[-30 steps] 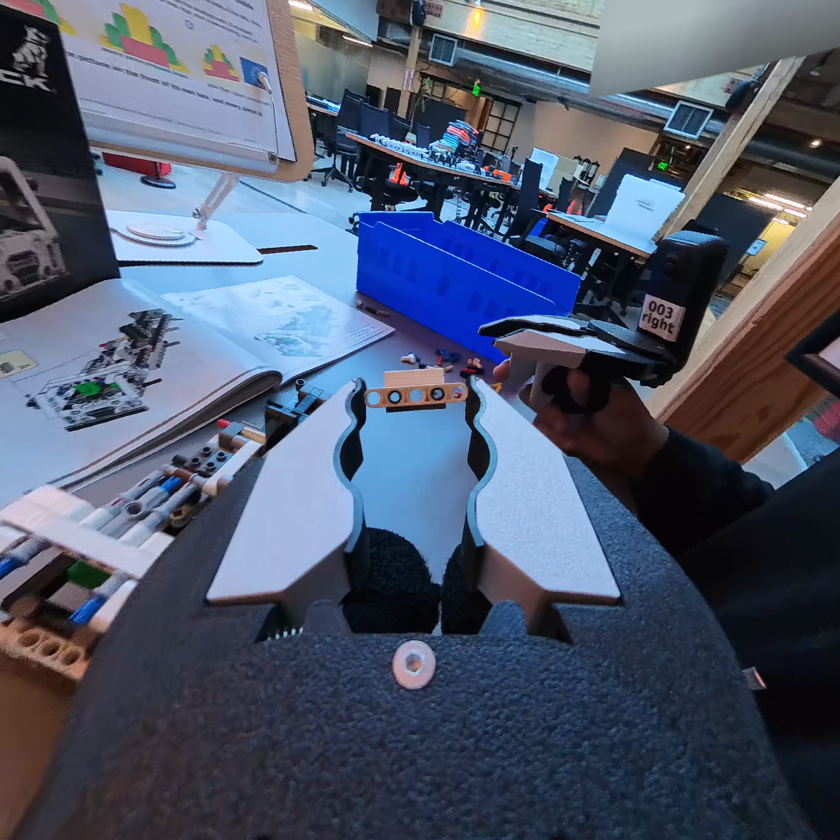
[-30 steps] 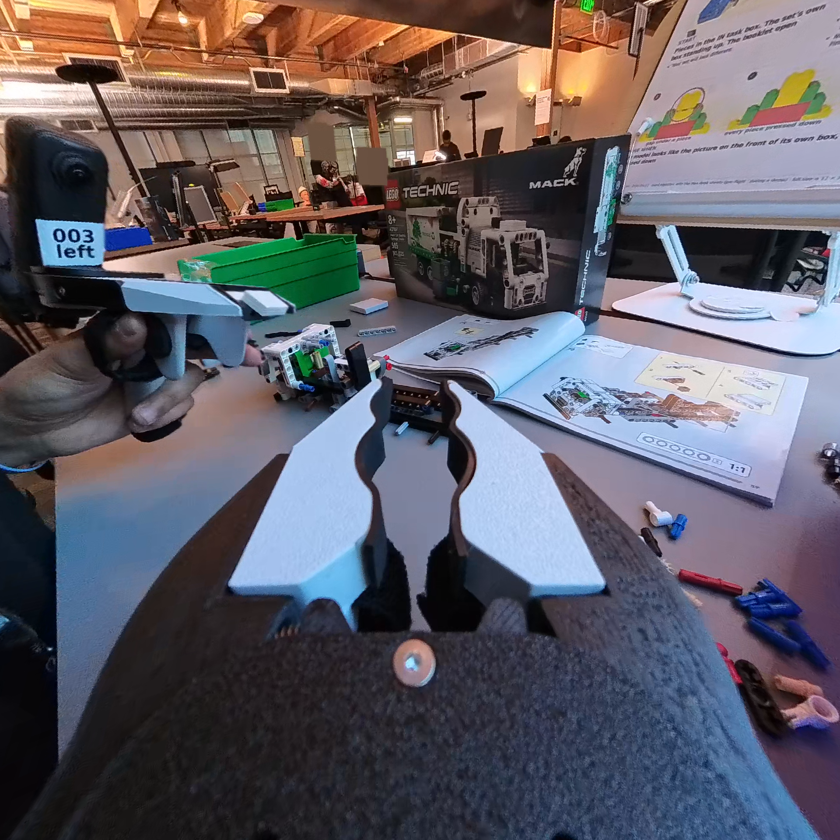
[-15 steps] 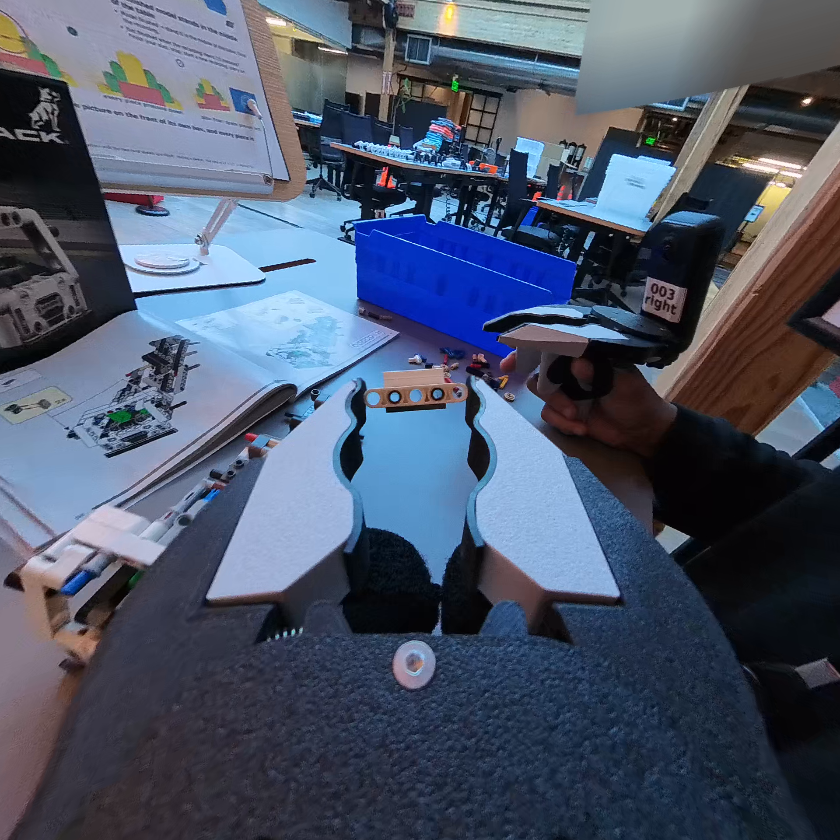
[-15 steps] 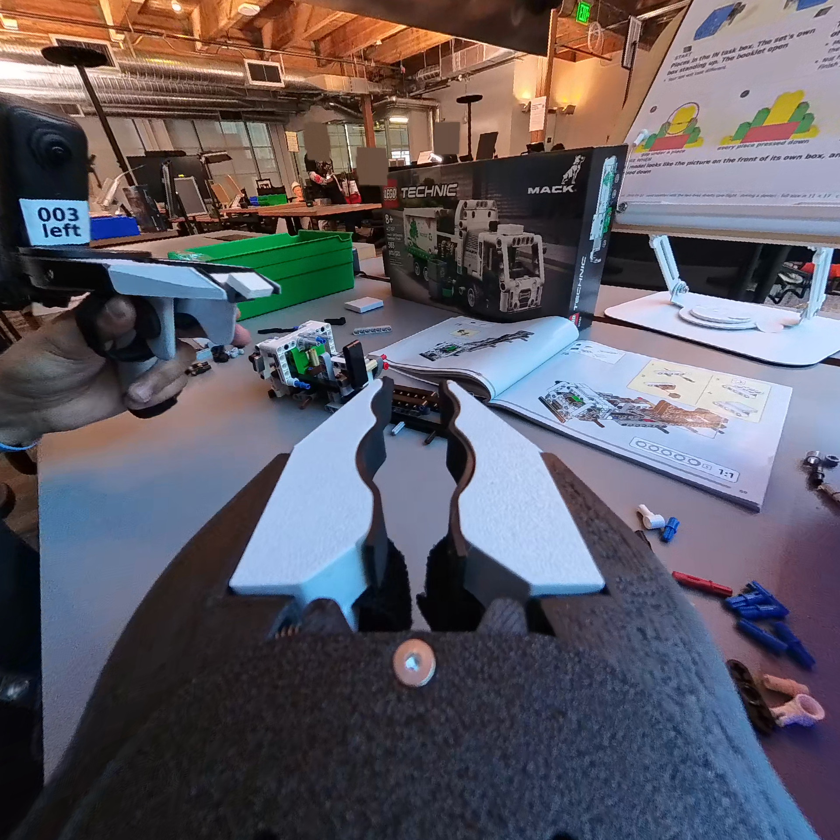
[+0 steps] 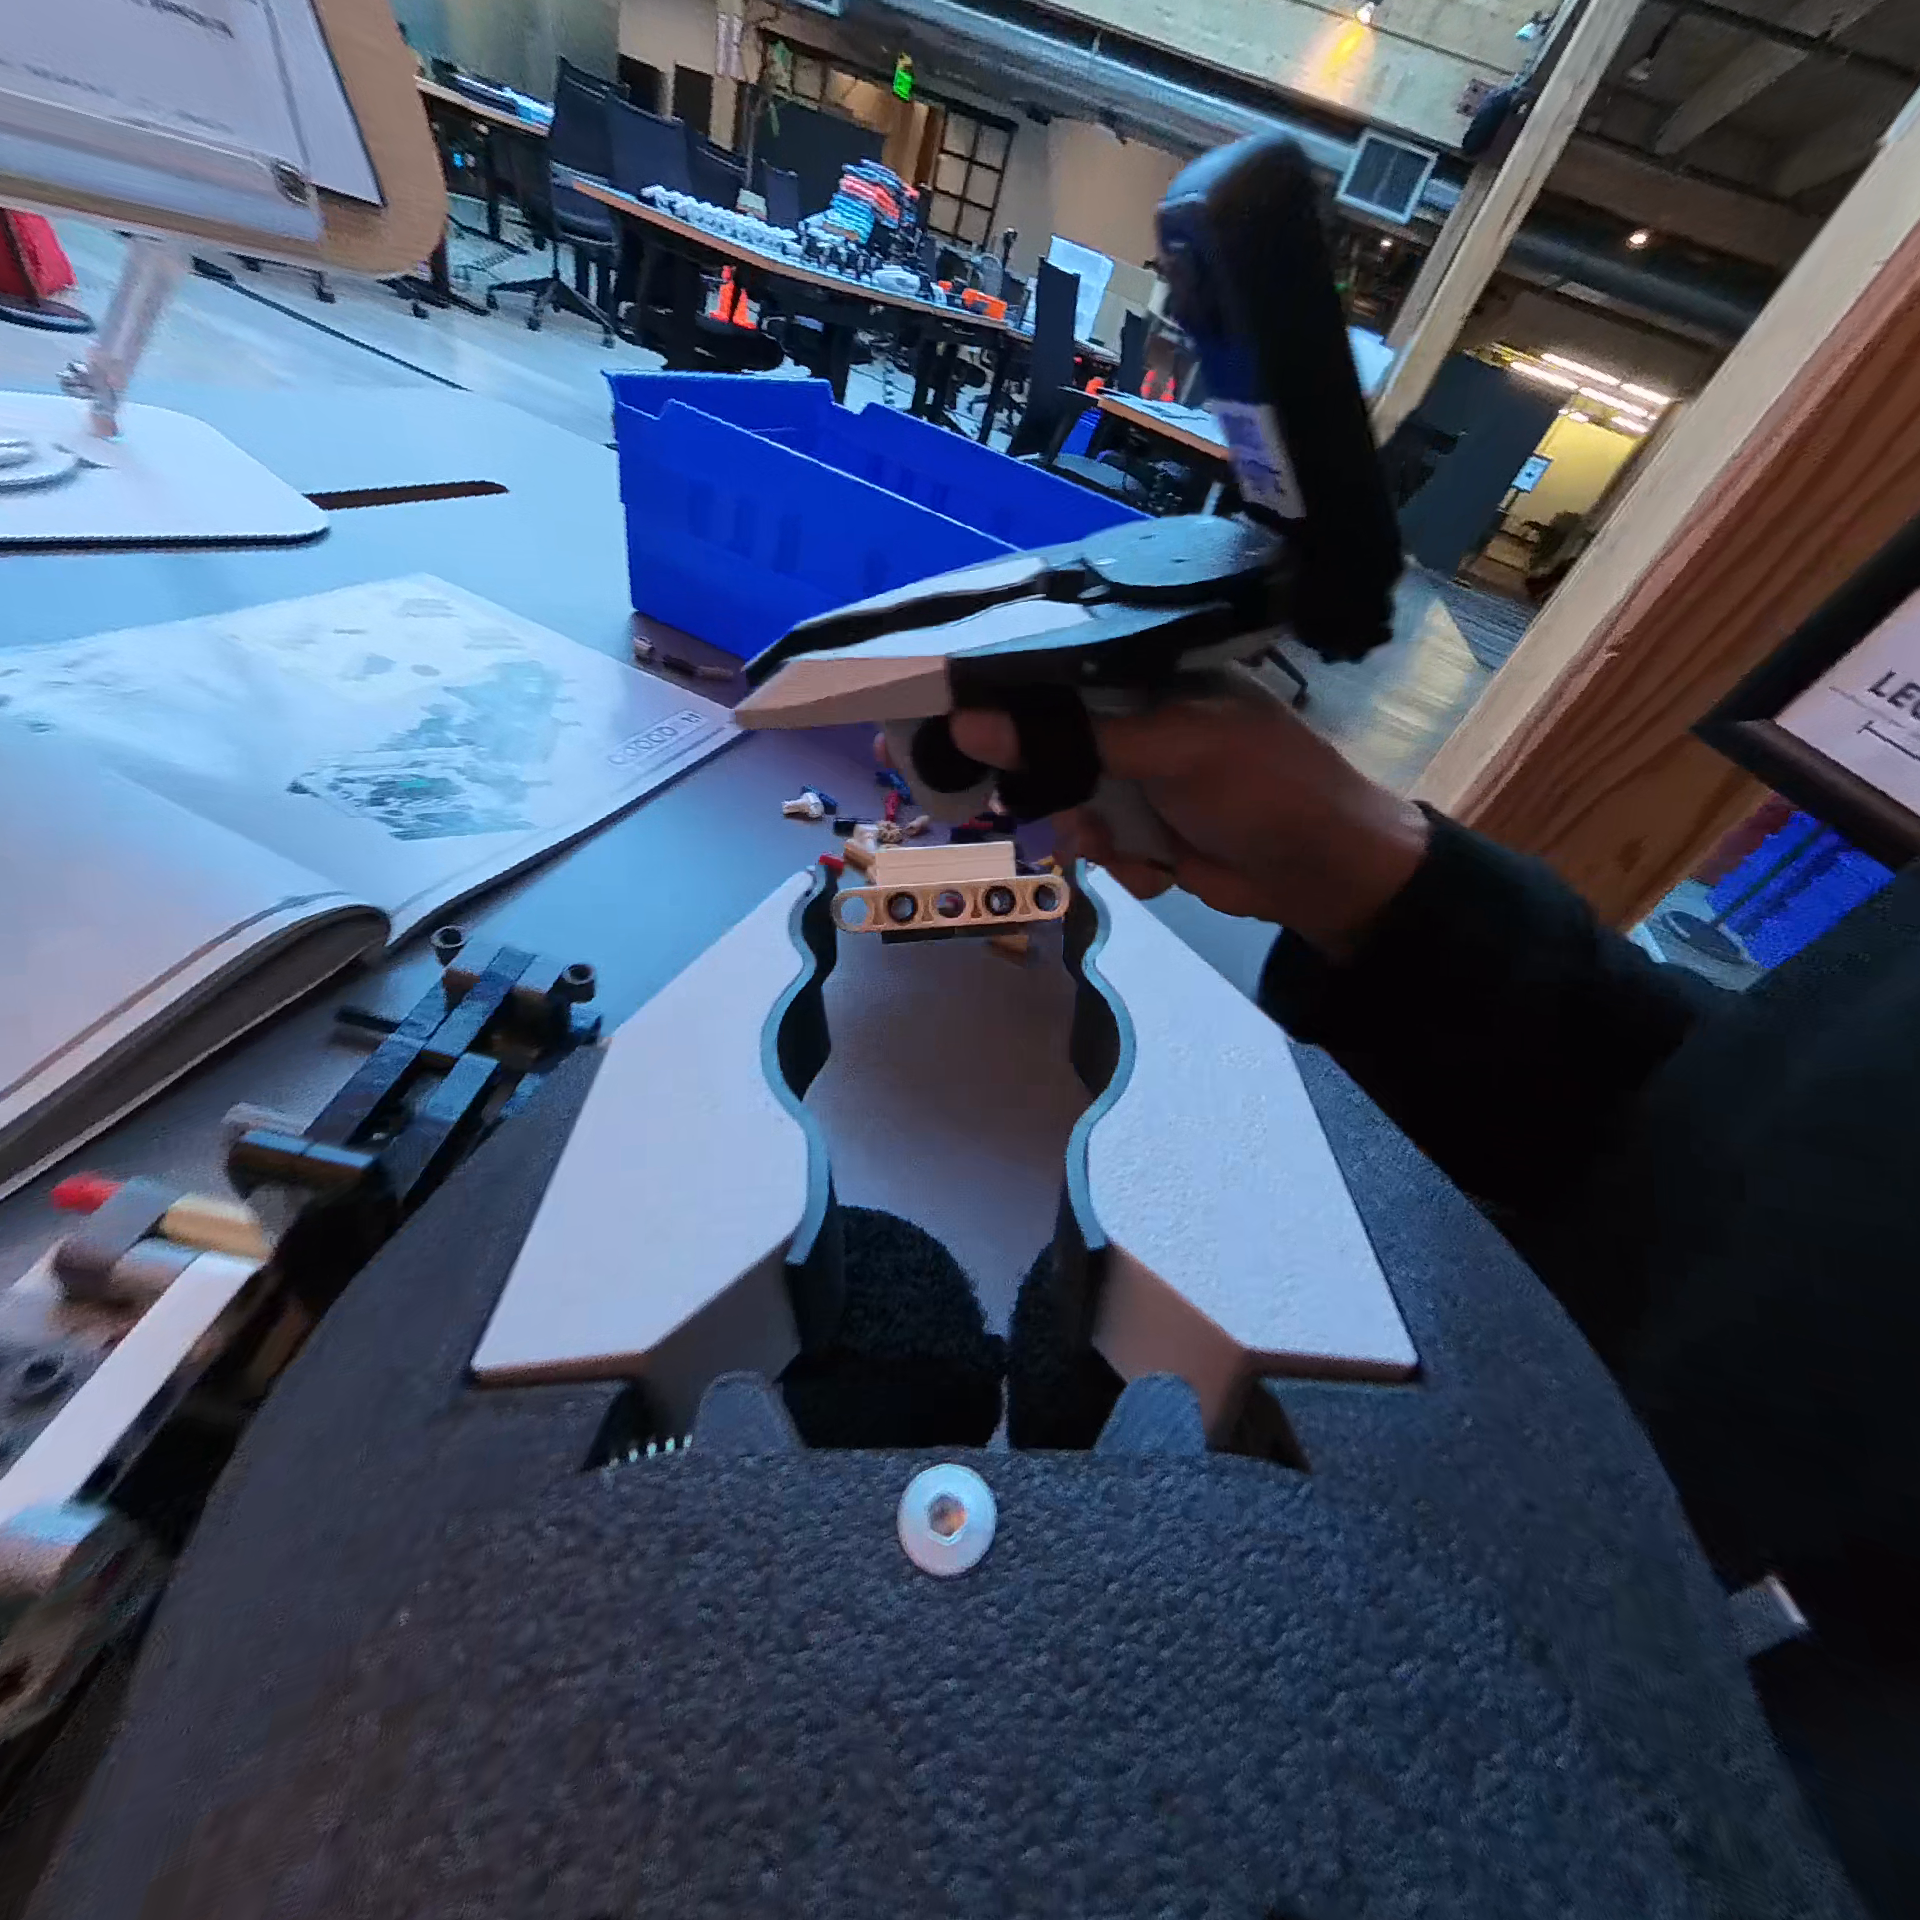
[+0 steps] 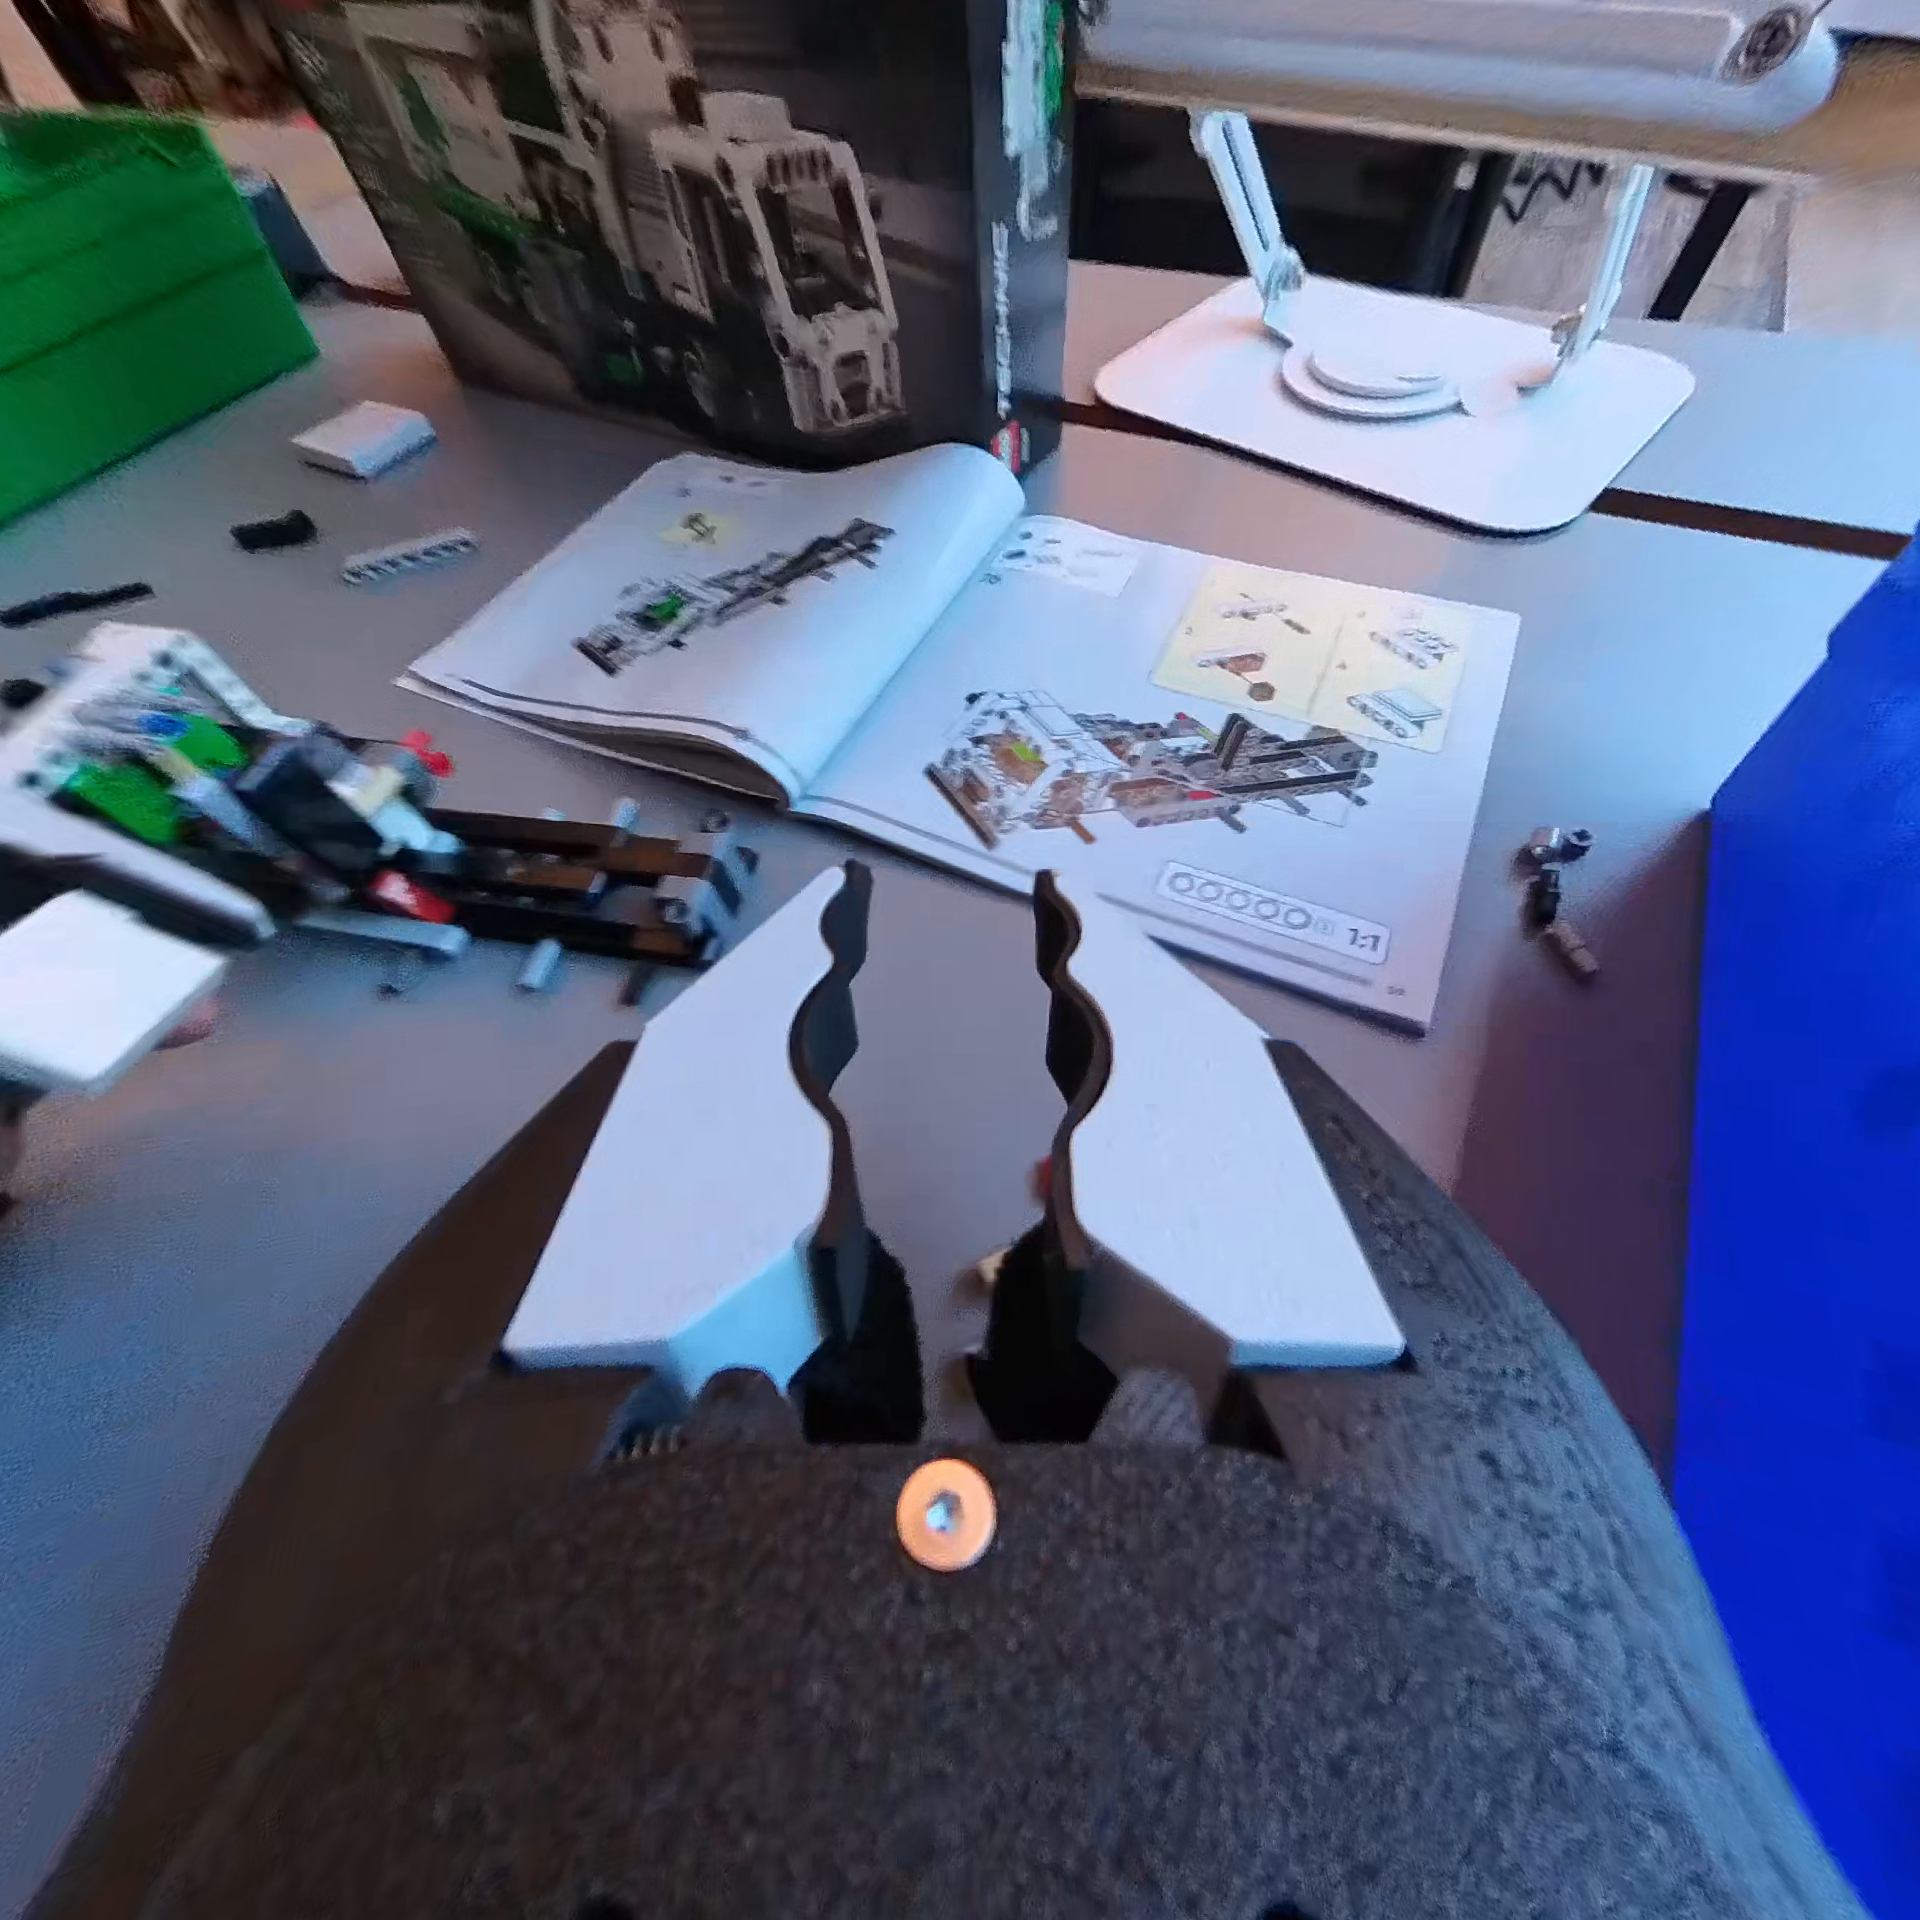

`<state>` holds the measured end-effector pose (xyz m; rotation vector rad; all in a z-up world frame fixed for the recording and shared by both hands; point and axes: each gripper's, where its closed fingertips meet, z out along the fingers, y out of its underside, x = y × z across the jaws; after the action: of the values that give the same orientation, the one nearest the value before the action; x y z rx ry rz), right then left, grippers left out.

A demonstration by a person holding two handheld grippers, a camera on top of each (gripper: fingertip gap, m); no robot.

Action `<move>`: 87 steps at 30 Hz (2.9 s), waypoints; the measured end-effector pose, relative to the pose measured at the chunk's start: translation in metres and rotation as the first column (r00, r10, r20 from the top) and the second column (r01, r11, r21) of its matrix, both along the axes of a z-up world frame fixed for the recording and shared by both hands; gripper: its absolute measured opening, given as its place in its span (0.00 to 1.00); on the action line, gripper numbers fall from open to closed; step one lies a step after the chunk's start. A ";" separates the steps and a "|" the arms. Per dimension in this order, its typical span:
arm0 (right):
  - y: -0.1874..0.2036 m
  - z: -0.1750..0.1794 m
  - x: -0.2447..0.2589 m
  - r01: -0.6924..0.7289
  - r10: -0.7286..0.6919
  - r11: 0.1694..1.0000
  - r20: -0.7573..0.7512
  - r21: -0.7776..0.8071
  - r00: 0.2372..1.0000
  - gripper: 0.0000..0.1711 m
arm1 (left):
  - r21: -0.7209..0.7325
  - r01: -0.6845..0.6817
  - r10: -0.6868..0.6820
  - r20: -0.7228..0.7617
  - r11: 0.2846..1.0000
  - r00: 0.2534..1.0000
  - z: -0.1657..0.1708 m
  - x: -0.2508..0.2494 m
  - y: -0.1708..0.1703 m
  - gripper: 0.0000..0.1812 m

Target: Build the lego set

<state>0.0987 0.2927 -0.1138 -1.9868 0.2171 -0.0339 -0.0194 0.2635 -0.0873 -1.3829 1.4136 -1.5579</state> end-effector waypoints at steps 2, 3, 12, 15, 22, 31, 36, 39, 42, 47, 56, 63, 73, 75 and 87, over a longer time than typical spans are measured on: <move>0.005 -0.016 0.012 -0.005 0.006 0.997 0.009 -0.071 1.000 0.18 | -0.031 0.034 -0.034 0.009 0.999 0.999 -0.001 0.009 -0.006 0.24; 0.007 -0.023 0.016 -0.010 0.011 0.995 0.007 -0.095 1.000 0.19 | -0.059 0.057 -0.056 0.017 0.997 0.998 0.000 0.014 -0.010 0.23; 0.002 -0.024 0.022 0.005 -0.005 1.000 -0.018 -0.015 1.000 0.17 | -0.143 0.133 -0.130 0.028 0.981 0.991 0.001 0.029 -0.017 0.23; 0.002 -0.026 0.020 -0.001 0.002 1.000 0.007 -0.029 1.000 0.17 | -0.180 0.119 -0.119 0.010 0.977 0.993 -0.001 0.031 -0.012 0.23; 0.002 -0.027 0.013 -0.030 0.032 0.999 0.081 -0.031 0.996 0.16 | -0.123 0.071 -0.086 -0.119 0.990 0.989 -0.020 0.041 -0.011 0.23; 0.004 -0.001 -0.011 -0.165 0.162 0.980 0.035 0.107 0.986 0.15 | -0.027 0.048 -0.050 -0.067 0.998 0.996 -0.011 0.034 -0.006 0.23; -0.017 0.050 -0.084 -0.546 0.613 0.771 -0.149 0.328 0.776 0.19 | 0.067 0.038 -0.041 0.048 0.997 0.998 0.025 0.007 0.003 0.24; -0.022 0.077 -0.113 -0.605 0.713 0.680 -0.181 0.415 0.677 0.19 | 0.152 0.020 -0.032 0.080 0.988 0.996 0.034 -0.020 0.006 0.24; -0.020 0.077 -0.154 -0.652 0.777 0.629 -0.326 0.424 0.539 0.21 | 0.270 -0.032 0.014 0.068 0.962 0.998 0.027 -0.050 0.013 0.24; 0.001 0.051 -0.210 -0.642 0.723 0.679 -0.470 0.355 0.506 0.21 | 0.280 -0.099 0.057 0.155 0.955 0.986 0.039 -0.100 0.025 0.24; -0.003 0.075 -0.275 -0.542 0.743 0.630 -0.634 0.556 0.214 0.18 | 0.230 -0.093 0.034 0.248 0.969 0.968 0.047 -0.154 0.032 0.24; -0.001 0.074 -0.271 -0.485 0.721 0.673 -0.641 0.559 0.263 0.17 | 0.260 -0.059 -0.003 0.234 0.964 0.972 0.042 -0.154 0.025 0.24; 0.001 0.063 -0.254 -0.501 0.674 0.732 -0.596 0.461 0.436 0.16 | 0.274 -0.062 0.012 0.180 0.960 0.984 0.035 -0.126 0.024 0.24; 0.003 0.060 -0.246 -0.489 0.649 0.757 -0.584 0.434 0.487 0.14 | 0.313 -0.089 0.041 0.155 0.946 0.987 0.031 -0.120 0.027 0.24; 0.008 0.036 -0.231 -0.482 0.548 0.832 -0.553 0.276 0.628 0.09 | 0.598 -0.170 0.189 0.032 0.783 0.981 0.004 -0.103 0.036 0.24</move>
<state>-0.1322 0.3005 -0.0777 -1.8257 0.0456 1.0052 -0.1229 0.2992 -0.0837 -1.1020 1.5583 -0.8465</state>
